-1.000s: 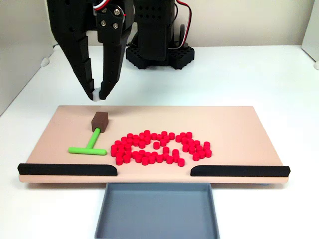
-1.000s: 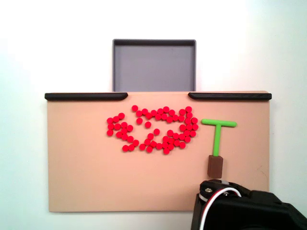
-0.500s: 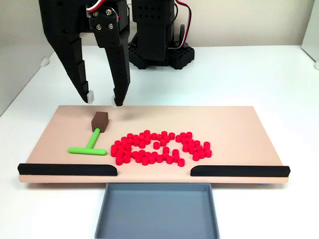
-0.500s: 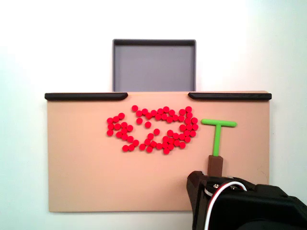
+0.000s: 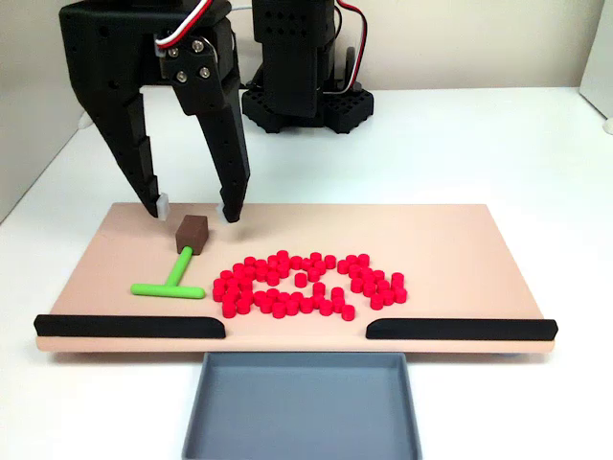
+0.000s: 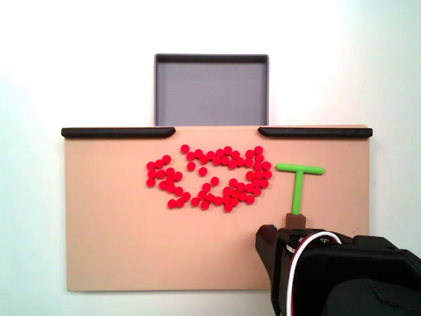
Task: Grasp a green tool by the dark brown handle.
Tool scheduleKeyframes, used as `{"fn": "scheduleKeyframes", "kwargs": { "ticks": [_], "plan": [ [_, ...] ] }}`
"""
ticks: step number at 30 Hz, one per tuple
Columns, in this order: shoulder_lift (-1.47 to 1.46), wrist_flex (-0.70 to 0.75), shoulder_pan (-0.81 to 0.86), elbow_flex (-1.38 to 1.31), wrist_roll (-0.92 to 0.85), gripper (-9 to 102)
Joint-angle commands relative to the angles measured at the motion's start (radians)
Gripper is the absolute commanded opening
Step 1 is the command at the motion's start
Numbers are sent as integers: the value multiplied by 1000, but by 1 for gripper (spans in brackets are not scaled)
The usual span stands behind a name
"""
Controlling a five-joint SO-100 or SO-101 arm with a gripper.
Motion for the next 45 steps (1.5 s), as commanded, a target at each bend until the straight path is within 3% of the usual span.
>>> {"fn": "scheduleKeyframes", "kwargs": {
  "ticks": [1, 45],
  "plan": [
    [2, -3, 5, -32, -5, 21],
    [-71, -5, -25, -66, 9, 13]
  ]
}}
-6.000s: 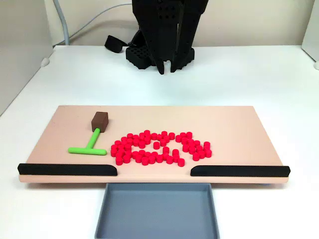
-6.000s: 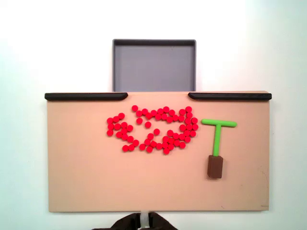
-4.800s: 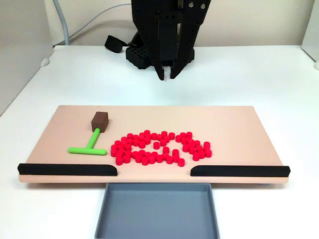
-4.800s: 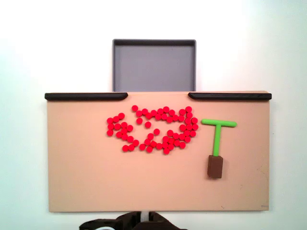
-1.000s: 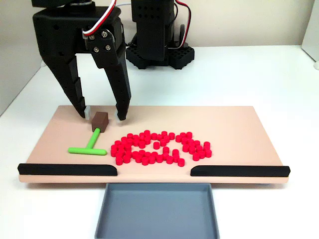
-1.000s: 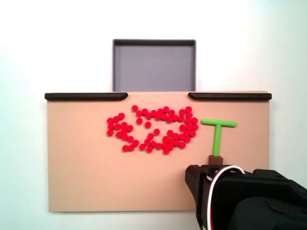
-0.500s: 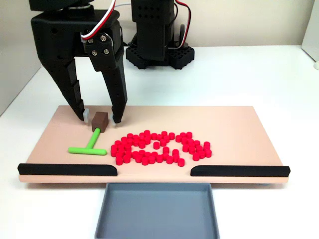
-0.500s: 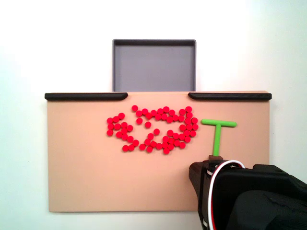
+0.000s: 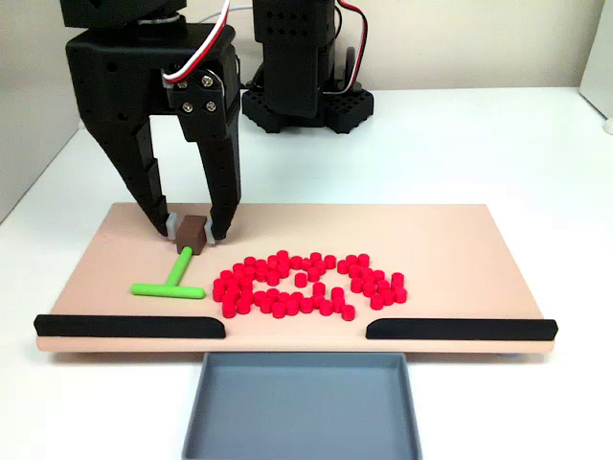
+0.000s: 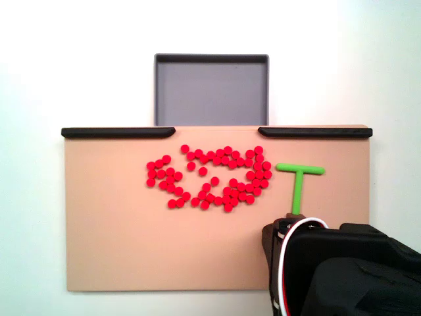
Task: Grasp a green tool by the dark brown handle.
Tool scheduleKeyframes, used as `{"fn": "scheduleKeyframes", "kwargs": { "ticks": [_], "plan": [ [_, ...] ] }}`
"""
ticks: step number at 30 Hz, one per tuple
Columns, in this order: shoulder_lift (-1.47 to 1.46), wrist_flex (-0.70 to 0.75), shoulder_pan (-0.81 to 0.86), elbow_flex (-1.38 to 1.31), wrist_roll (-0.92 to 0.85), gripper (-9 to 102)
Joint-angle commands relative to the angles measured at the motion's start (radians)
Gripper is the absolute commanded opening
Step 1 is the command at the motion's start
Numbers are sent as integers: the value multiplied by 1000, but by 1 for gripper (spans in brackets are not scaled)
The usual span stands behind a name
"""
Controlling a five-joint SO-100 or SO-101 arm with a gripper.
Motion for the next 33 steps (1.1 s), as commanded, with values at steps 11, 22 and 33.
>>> {"fn": "scheduleKeyframes", "kwargs": {
  "ticks": [11, 22, 33],
  "plan": [
    [29, -3, -15, -35, 17, 13],
    [43, -3, -14, -35, 17, 13],
    [48, -3, -14, -35, 28, 4]
  ]
}}
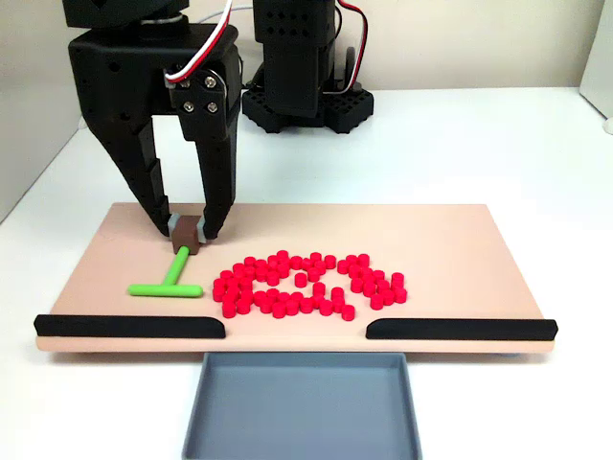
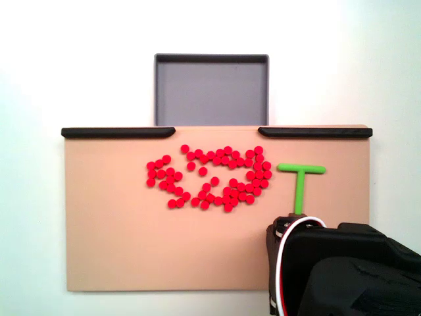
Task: Grasp a green tool by the dark brown handle.
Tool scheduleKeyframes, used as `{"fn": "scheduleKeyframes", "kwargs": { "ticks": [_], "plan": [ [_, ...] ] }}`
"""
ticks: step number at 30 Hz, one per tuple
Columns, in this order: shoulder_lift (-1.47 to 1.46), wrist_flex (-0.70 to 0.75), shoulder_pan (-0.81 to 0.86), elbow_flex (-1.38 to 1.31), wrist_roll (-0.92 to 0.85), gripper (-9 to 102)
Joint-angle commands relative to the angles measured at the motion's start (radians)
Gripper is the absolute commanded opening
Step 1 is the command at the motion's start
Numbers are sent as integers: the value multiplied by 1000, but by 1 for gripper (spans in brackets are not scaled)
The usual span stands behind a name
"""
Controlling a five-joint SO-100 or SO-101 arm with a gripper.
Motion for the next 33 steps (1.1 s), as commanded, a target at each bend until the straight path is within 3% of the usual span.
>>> {"fn": "scheduleKeyframes", "kwargs": {
  "ticks": [1, 22, 33],
  "plan": [
    [49, -3, -6, -35, 9, 0],
    [110, 11, -38, -20, 58, 0],
    [212, 210, -127, -34, 72, 0]
  ]
}}
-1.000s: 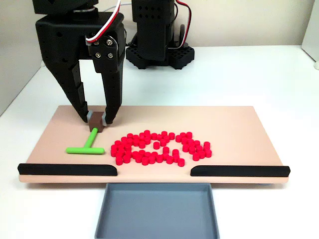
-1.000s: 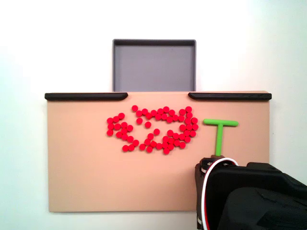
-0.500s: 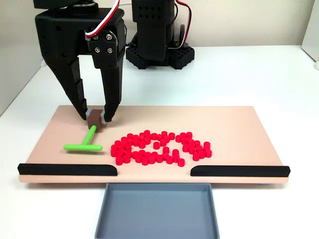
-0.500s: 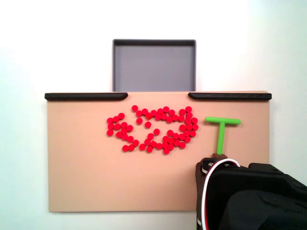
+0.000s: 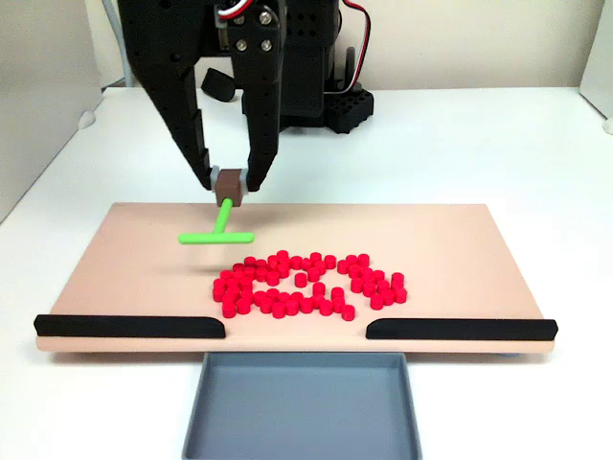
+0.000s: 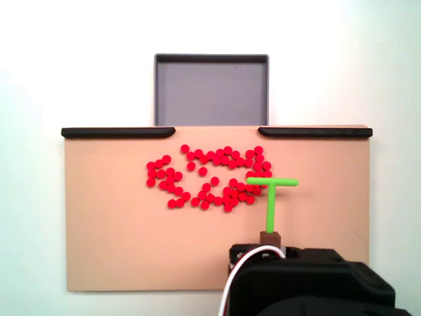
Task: Grasp a green tool by the dark brown handle.
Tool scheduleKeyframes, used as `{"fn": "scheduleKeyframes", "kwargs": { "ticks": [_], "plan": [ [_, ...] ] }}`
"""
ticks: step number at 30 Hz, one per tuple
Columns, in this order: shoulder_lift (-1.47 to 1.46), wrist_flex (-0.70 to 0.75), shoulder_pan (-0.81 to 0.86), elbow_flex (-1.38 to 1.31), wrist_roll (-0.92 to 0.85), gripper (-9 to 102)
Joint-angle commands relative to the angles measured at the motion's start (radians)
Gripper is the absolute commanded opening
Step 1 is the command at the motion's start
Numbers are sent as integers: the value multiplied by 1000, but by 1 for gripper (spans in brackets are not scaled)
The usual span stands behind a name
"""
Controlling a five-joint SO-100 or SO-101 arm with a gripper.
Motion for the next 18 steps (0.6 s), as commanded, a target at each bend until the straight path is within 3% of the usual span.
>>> {"fn": "scheduleKeyframes", "kwargs": {
  "ticks": [1, 18],
  "plan": [
    [64, 54, -31, -32, 25, 0],
    [161, 69, -146, 12, 74, 0]
  ]
}}
